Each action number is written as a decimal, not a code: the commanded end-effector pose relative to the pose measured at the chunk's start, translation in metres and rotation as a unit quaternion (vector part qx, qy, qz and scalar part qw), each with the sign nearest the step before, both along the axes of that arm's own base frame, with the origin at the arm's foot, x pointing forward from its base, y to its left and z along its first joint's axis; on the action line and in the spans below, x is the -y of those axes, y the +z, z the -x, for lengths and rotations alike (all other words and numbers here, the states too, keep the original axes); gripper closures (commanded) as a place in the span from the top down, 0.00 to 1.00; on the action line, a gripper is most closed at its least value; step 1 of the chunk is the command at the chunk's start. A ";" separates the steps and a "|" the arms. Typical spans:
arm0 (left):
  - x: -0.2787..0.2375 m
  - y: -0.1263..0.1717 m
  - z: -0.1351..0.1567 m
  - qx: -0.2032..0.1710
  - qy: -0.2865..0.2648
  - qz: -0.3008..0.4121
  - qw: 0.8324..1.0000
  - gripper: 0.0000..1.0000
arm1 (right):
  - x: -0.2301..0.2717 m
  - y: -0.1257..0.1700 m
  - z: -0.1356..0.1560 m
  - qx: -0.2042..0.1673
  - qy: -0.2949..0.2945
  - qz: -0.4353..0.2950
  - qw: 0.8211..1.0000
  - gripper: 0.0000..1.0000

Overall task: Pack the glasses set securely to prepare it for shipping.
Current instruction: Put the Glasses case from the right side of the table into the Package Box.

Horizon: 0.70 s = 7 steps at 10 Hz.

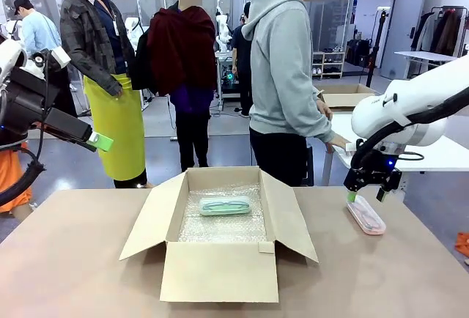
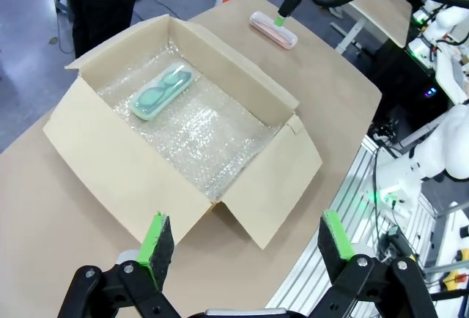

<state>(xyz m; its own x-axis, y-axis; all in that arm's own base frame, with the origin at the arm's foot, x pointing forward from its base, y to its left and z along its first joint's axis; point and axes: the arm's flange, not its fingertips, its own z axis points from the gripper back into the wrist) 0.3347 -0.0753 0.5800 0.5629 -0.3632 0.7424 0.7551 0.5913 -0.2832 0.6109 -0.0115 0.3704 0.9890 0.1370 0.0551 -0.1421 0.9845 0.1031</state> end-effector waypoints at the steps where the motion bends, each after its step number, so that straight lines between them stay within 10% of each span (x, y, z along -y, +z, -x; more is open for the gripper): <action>1: 0.000 0.001 0.001 -0.002 -0.005 0.009 1.000 1.00 | 0.002 -0.007 -0.020 -0.012 -0.008 -0.007 1.000 1.00; 7: 0.000 0.001 0.001 -0.002 -0.005 0.009 1.000 1.00 | 0.003 -0.046 -0.044 -0.062 -0.031 -0.012 0.997 1.00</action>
